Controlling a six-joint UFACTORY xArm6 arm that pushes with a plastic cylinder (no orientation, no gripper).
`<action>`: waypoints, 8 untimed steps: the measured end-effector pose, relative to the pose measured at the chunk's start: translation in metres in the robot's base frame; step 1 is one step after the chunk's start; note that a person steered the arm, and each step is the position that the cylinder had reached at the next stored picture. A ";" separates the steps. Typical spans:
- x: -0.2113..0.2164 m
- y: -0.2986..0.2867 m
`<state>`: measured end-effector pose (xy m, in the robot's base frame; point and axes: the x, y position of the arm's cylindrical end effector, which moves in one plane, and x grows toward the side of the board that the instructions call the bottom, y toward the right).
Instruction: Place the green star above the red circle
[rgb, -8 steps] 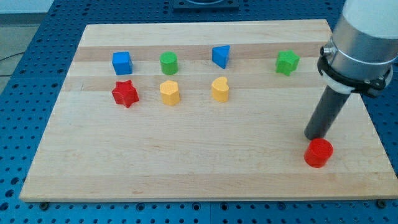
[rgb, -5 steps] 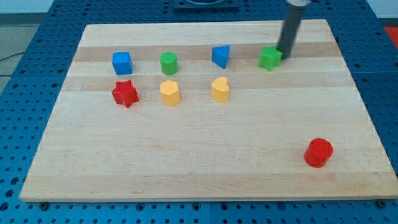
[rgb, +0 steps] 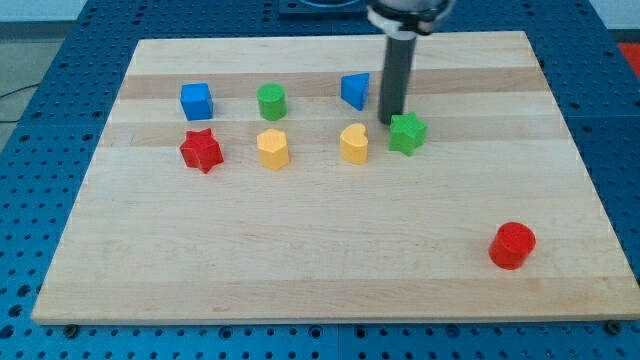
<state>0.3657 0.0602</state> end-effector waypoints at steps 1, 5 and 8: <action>0.015 0.005; 0.094 0.083; 0.043 0.045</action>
